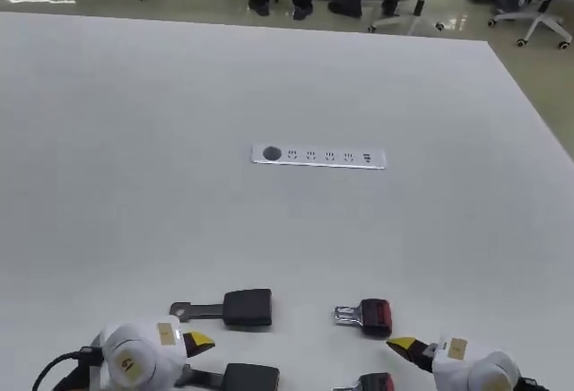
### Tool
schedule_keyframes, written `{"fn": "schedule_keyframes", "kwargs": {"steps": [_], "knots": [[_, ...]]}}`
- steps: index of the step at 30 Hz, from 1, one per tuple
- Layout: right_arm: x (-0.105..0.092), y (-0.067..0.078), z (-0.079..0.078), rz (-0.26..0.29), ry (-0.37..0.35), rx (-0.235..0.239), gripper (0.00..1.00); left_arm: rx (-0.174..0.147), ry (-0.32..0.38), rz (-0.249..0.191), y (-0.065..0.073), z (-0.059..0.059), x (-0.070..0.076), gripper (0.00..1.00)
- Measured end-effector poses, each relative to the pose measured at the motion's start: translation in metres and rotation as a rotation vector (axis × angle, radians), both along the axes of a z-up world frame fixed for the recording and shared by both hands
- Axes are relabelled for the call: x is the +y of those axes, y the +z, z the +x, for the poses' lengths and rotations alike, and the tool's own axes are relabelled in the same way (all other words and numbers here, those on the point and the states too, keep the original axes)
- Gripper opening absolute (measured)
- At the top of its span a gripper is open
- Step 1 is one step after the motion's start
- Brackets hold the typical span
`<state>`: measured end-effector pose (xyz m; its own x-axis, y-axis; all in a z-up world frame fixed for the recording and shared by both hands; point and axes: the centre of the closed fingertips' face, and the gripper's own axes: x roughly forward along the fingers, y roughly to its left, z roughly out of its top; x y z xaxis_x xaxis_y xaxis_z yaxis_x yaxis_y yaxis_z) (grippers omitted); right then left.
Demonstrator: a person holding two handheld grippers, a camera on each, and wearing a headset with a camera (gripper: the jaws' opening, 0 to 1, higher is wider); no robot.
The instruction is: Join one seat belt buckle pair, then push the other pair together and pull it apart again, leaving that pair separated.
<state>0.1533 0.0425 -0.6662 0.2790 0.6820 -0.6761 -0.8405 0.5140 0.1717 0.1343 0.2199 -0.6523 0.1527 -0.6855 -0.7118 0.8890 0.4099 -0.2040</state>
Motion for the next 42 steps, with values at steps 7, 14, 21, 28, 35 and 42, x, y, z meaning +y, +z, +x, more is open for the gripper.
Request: {"fn": "schedule_keyframes", "kwargs": {"steps": [7, 14, 21, 28, 35, 42], "knots": [[-0.002, -0.012, -0.005, -0.039, 0.09, 0.018, 0.74, -0.007, -0.066, 0.028, -0.003, 0.0, -0.006, 0.69], [-0.002, -0.021, -0.009, -0.052, 0.155, 0.034, 0.7, -0.021, -0.125, 0.061, -0.013, 0.002, -0.008, 0.65], [-0.004, -0.012, -0.006, -0.064, 0.2, 0.034, 0.65, -0.038, -0.189, 0.088, -0.025, 0.006, -0.012, 0.59], [-0.003, -0.01, -0.012, -0.071, 0.248, 0.039, 0.6, -0.055, -0.22, 0.086, -0.031, 0.01, -0.017, 0.56], [-0.002, -0.009, -0.02, -0.091, 0.301, 0.032, 0.57, -0.072, -0.239, 0.076, -0.032, 0.011, -0.019, 0.46], [-0.007, -0.014, -0.022, -0.105, 0.324, 0.03, 0.49, -0.096, -0.249, 0.078, -0.033, 0.011, -0.019, 0.39]]}}
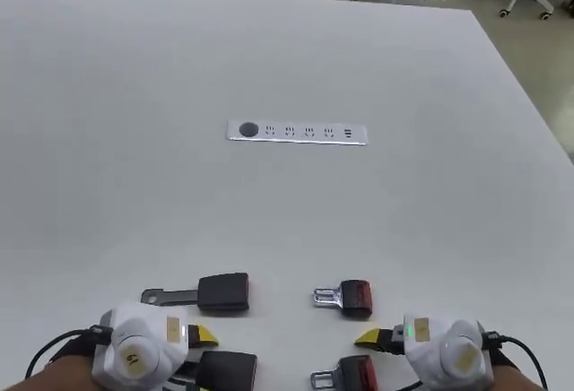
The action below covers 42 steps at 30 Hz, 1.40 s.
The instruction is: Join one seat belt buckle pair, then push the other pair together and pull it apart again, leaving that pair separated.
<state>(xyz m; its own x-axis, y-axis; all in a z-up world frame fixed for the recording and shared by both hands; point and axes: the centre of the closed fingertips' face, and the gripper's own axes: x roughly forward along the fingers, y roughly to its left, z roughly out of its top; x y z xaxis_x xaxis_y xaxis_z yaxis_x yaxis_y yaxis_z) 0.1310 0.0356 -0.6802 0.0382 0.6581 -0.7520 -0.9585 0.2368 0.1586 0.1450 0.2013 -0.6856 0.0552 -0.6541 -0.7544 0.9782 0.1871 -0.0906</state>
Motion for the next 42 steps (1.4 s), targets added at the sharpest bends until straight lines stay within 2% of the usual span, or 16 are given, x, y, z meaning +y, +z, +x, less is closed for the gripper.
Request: {"fn": "schedule_keyframes", "kwargs": {"steps": [2, 3, 4, 5, 7, 10, 19, 25, 28, 35, 42], "knots": [[-0.001, -0.002, 0.001, -0.006, -0.006, -0.007, 0.47, -0.014, -0.002, -0.007, -0.001, -0.001, -0.001, 0.37], [-0.001, -0.003, 0.002, -0.011, -0.01, -0.013, 0.46, -0.049, -0.018, 0.002, -0.001, 0.001, 0.0, 0.36], [-0.002, -0.003, 0.002, -0.014, -0.013, -0.018, 0.45, -0.063, -0.025, 0.014, -0.002, 0.001, 0.001, 0.36], [-0.002, -0.003, 0.002, -0.025, -0.018, -0.022, 0.41, -0.055, -0.006, 0.007, -0.002, 0.0, 0.0, 0.35], [-0.001, -0.006, 0.004, -0.029, -0.019, -0.04, 0.37, -0.066, -0.009, -0.005, -0.003, 0.0, 0.0, 0.35], [0.0, -0.006, 0.004, -0.035, -0.024, -0.042, 0.36, -0.07, -0.02, 0.001, -0.002, 0.001, 0.0, 0.34], [0.003, -0.007, 0.005, -0.051, -0.042, -0.037, 0.35, -0.062, -0.058, 0.025, -0.003, 0.0, 0.0, 0.34], [0.005, -0.009, 0.007, -0.122, -0.036, -0.023, 0.35, -0.05, -0.04, 0.035, -0.004, 0.0, 0.002, 0.34], [0.005, -0.011, 0.007, -0.14, -0.034, -0.019, 0.35, -0.048, -0.04, 0.042, -0.004, 0.0, 0.002, 0.34], [0.002, -0.014, 0.009, -0.15, -0.028, -0.018, 0.35, -0.041, -0.028, 0.055, -0.005, 0.0, 0.003, 0.34], [0.013, -0.014, 0.011, -0.14, -0.033, -0.025, 0.35, -0.038, -0.024, 0.065, -0.004, 0.0, 0.002, 0.34]]}}
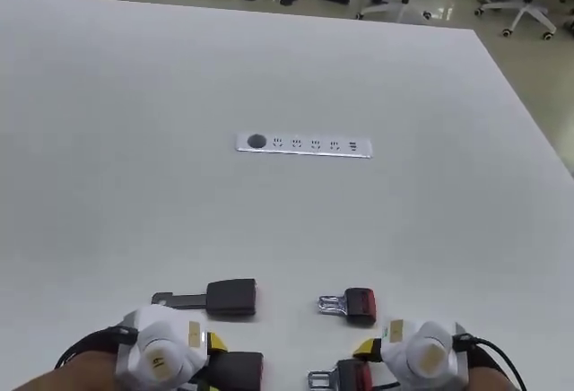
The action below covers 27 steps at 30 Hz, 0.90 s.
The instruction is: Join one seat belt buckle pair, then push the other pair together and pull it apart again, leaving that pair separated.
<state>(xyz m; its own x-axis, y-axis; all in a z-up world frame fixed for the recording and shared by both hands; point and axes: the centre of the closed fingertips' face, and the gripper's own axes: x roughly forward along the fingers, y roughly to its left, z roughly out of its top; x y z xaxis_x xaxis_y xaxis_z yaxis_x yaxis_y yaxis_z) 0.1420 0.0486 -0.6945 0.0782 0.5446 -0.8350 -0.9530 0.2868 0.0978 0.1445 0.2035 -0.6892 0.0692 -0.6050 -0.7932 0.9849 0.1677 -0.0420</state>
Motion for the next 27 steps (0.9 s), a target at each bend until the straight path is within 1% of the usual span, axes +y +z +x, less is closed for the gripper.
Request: {"fn": "schedule_keyframes", "kwargs": {"steps": [4, 10, 19, 27], "knots": [[0.008, -0.001, 0.0, 0.011, 0.002, -0.003, 0.35, 0.003, 0.006, 0.003, 0.0, 0.0, 0.0, 0.34], [0.021, -0.001, 0.003, 0.03, 0.011, -0.009, 0.35, 0.005, 0.006, 0.019, 0.0, 0.0, 0.0, 0.34], [0.036, 0.003, 0.006, 0.065, 0.011, -0.016, 0.35, 0.007, 0.005, 0.032, 0.0, -0.001, 0.0, 0.34], [0.064, 0.005, 0.006, 0.102, 0.019, -0.02, 0.35, 0.011, 0.009, 0.048, -0.001, 0.0, 0.0, 0.34]]}}
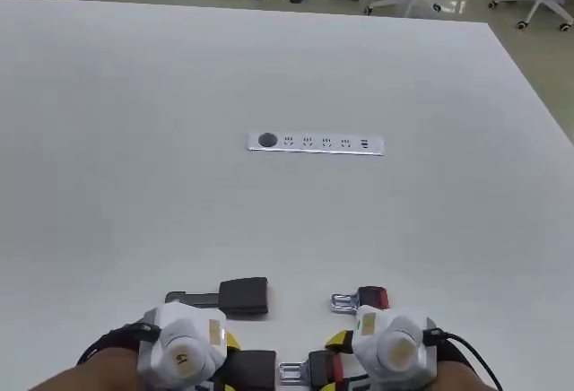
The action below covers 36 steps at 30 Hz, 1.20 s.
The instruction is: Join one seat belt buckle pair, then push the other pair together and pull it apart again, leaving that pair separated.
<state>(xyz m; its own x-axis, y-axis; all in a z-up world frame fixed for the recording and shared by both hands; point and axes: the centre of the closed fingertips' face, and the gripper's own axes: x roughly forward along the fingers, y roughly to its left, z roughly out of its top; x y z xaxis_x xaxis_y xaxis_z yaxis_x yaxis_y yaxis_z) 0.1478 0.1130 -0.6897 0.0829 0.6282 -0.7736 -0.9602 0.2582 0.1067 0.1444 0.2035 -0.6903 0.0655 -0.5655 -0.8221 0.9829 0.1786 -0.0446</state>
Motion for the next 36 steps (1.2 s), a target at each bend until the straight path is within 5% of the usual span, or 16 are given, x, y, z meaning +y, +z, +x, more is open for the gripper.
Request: {"fn": "schedule_keyframes", "kwargs": {"steps": [36], "knots": [[0.023, 0.0, 0.001, 0.012, 0.008, -0.017, 0.34, -0.013, -0.039, 0.028, 0.003, -0.001, -0.005, 0.32]]}}
